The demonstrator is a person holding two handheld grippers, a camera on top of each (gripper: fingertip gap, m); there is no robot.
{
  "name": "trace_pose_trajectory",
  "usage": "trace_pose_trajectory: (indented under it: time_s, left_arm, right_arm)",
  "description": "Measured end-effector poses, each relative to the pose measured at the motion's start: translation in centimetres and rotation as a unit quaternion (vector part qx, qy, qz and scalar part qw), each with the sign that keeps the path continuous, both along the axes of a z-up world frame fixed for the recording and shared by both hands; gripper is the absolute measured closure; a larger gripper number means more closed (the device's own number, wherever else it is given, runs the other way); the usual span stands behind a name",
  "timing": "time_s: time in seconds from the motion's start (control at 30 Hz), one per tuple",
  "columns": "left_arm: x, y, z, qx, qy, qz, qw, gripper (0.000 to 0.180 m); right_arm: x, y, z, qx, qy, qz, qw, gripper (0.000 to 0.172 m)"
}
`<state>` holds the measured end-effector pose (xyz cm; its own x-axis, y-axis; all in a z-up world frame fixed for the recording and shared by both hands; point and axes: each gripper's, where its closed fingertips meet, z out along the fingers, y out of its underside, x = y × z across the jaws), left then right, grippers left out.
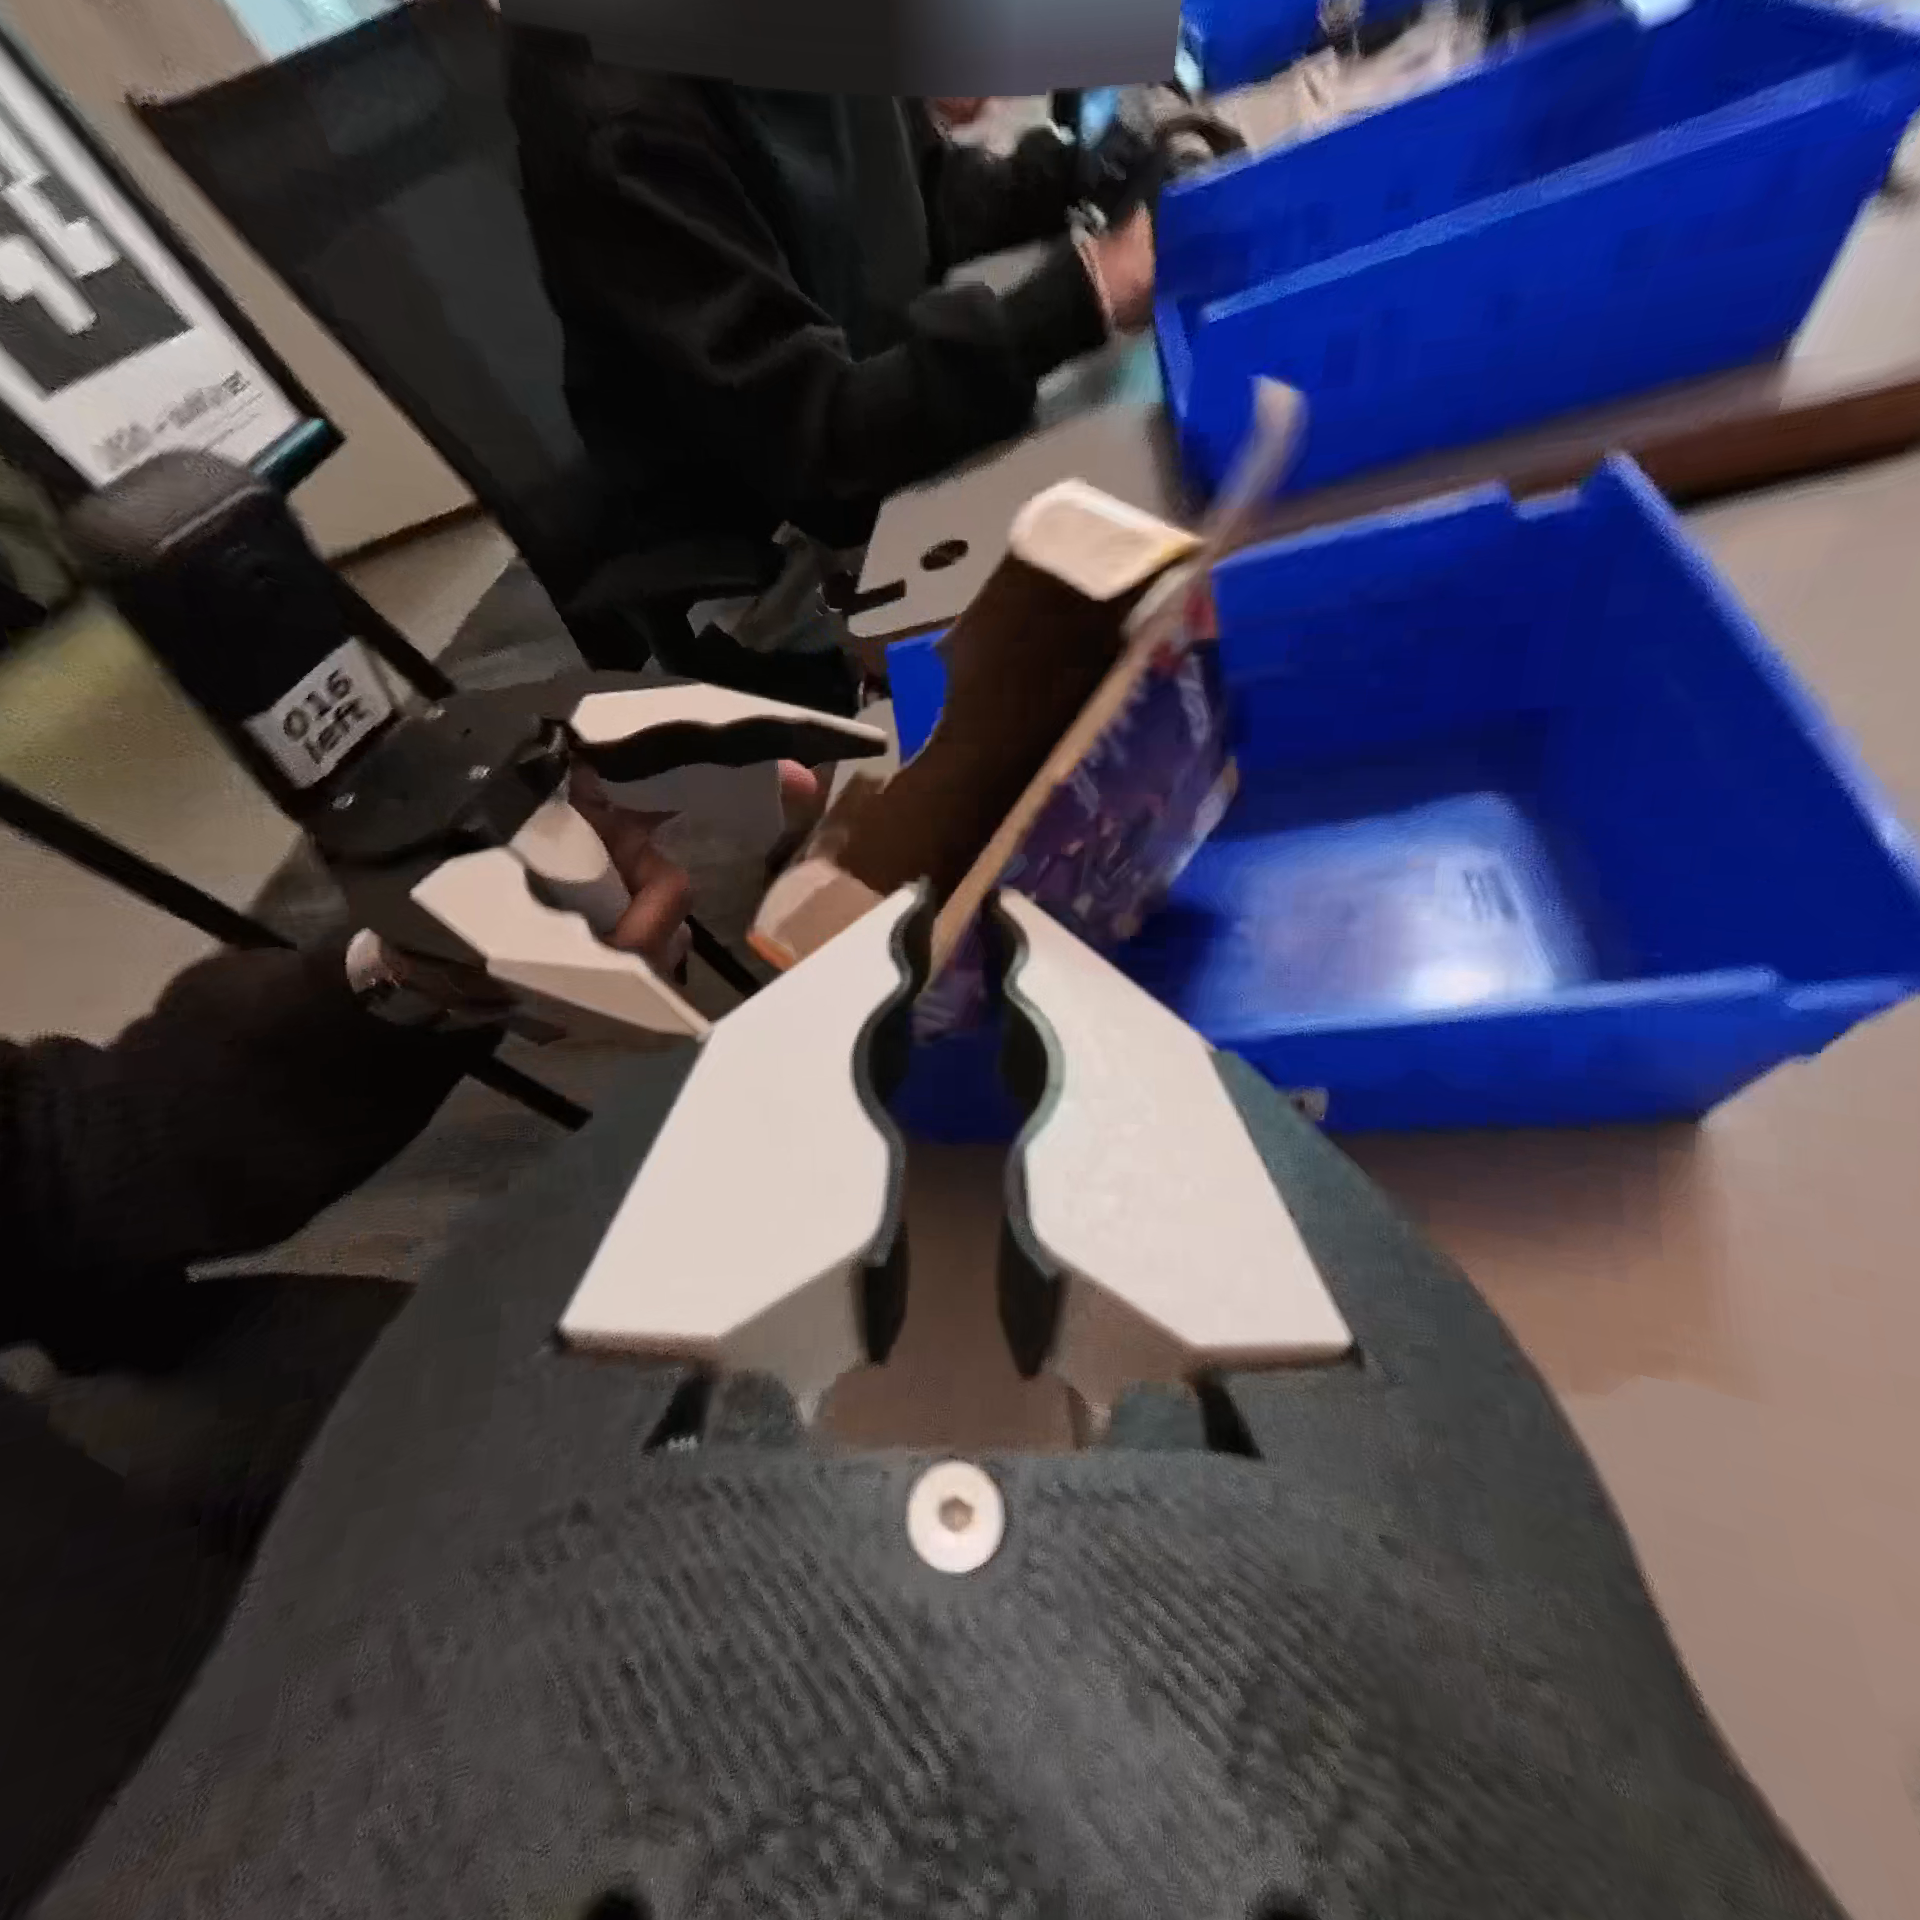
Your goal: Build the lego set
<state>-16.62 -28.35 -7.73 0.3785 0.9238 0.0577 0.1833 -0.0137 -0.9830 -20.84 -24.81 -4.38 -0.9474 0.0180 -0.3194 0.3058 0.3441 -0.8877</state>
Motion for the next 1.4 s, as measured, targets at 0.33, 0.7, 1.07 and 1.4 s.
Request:
trace_pose_trajectory:
  time_s: [0.33,0.7,1.07,1.4]
  left_arm:
    - [3.9,-1.3,8.0,-0.057,0.135,0.057,0.988,0.067]
    - [6.5,14.9,5.6,-0.145,0.179,-0.165,0.959,0.090]
    - [8.4,23.6,2.6,-0.013,0.149,-0.287,0.946,0.128]
    - [7.5,24.6,-1.2,-0.080,0.110,-0.281,0.950,0.130]
  right_arm:
    - [3.4,5.2,10.5,-0.069,0.362,0.038,0.929,0.171]
    - [10.3,14.5,11.0,-0.074,0.383,0.130,0.911,0.172]
    - [10.3,22.9,7.0,-0.100,0.295,0.083,0.947,0.168]
    - [13.1,29.4,2.7,-0.042,0.184,0.063,0.980,0.152]
